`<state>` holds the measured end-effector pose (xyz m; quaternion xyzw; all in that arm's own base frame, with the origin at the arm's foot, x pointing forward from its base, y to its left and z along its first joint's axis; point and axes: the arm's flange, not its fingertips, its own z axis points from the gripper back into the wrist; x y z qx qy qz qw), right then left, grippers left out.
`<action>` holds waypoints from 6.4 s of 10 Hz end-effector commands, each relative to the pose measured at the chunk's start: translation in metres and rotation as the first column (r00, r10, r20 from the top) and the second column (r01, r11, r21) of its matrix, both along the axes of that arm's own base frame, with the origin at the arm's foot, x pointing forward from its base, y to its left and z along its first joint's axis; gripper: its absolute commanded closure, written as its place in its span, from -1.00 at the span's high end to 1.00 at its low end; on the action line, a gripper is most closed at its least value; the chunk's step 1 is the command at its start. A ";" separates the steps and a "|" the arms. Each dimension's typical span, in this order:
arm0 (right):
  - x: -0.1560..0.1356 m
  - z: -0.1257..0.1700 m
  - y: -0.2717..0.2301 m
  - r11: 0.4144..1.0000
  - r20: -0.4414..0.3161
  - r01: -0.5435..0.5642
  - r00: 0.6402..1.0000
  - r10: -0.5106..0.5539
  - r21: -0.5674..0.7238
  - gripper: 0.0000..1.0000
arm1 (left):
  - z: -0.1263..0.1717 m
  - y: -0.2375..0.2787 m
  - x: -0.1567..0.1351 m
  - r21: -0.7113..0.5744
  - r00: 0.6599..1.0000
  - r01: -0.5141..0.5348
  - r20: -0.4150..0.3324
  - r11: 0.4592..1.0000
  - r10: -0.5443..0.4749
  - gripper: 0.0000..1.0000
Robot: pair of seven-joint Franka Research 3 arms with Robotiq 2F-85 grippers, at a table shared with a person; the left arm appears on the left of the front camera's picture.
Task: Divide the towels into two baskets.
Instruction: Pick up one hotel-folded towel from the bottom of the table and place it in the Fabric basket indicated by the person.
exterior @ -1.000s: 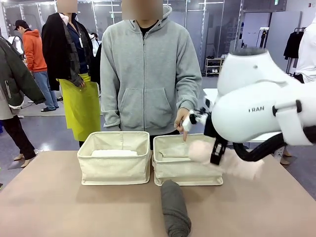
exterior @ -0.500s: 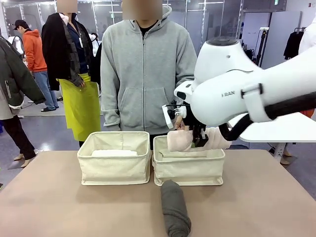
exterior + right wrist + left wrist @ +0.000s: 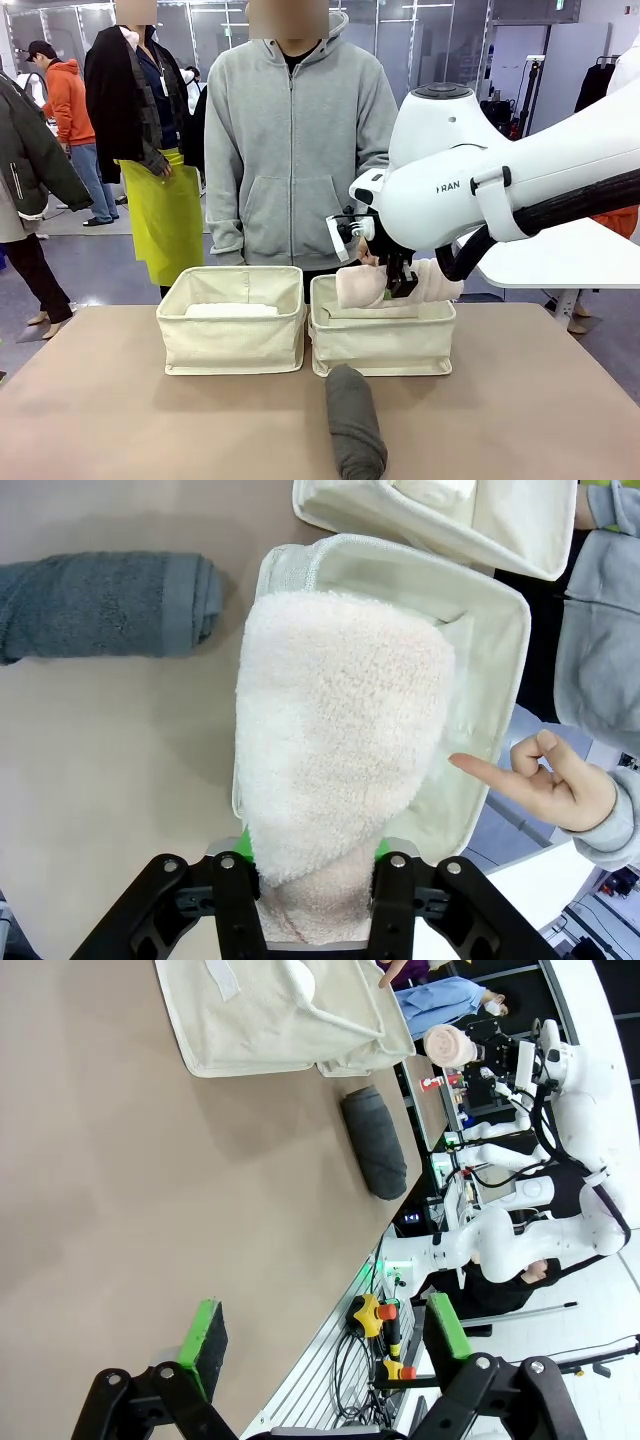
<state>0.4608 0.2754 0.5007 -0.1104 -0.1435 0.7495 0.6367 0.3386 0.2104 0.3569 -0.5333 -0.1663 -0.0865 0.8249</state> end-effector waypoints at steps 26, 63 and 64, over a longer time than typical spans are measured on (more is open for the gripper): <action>0.178 -0.089 0.017 1.000 -0.118 -0.027 0.993 0.027 -0.002 1.00 | 0.003 0.001 -0.002 -0.005 1.000 -0.009 0.009 1.000 0.009 1.00; -0.123 -0.186 -0.553 -0.230 -0.910 0.913 0.377 0.169 0.336 1.00 | 0.003 0.001 -0.002 -0.005 1.000 -0.009 0.009 1.000 0.009 1.00; -0.118 -0.181 -0.538 -0.199 -0.918 0.924 0.360 0.166 0.326 1.00 | 0.003 0.001 -0.002 -0.005 1.000 -0.009 0.009 1.000 0.009 1.00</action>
